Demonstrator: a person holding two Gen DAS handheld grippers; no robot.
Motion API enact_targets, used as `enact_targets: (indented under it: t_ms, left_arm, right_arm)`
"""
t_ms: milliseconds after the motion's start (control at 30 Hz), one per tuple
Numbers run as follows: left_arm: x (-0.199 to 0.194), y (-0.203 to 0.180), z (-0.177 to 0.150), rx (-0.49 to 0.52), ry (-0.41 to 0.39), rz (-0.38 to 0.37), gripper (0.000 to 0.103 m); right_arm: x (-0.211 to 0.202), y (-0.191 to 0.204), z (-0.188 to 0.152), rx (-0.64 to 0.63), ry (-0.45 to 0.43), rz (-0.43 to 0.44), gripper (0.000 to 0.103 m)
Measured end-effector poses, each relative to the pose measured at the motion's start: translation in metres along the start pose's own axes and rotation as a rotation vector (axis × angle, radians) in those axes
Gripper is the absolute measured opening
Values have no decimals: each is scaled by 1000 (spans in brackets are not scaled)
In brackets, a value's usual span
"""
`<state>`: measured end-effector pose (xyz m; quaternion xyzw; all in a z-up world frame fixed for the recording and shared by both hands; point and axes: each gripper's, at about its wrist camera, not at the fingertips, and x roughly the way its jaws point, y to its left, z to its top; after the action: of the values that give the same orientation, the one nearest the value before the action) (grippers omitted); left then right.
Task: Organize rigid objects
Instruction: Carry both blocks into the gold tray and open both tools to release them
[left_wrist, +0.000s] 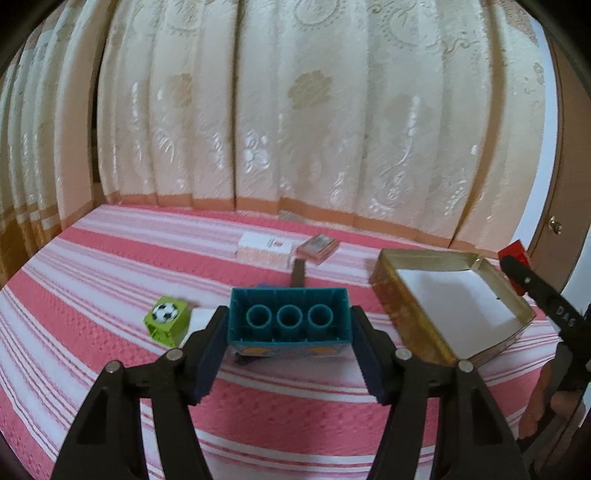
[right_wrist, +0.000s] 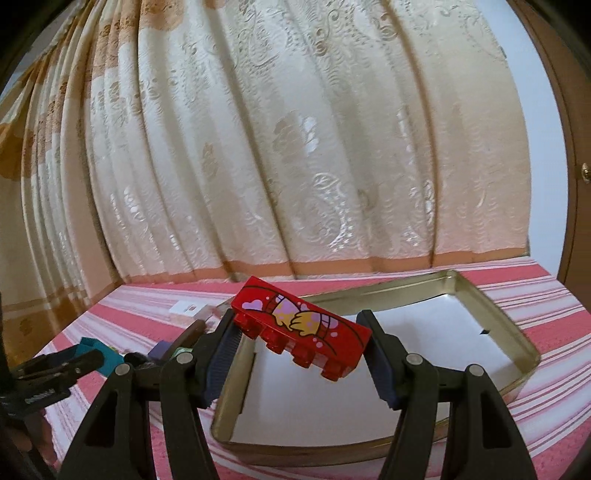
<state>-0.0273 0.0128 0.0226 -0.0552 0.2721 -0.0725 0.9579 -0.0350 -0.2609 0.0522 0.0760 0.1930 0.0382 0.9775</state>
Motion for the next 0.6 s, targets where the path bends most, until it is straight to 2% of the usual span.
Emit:
enact_targets:
  t_ms: [267, 600]
  left_arm:
    - [0, -36, 17, 29, -28, -69, 64]
    - [35, -113, 28, 65, 10, -213, 64]
  right_arm:
    - [-3, -30, 5, 29, -13, -66, 66]
    - [-2, -95, 8, 49, 8, -246, 66]
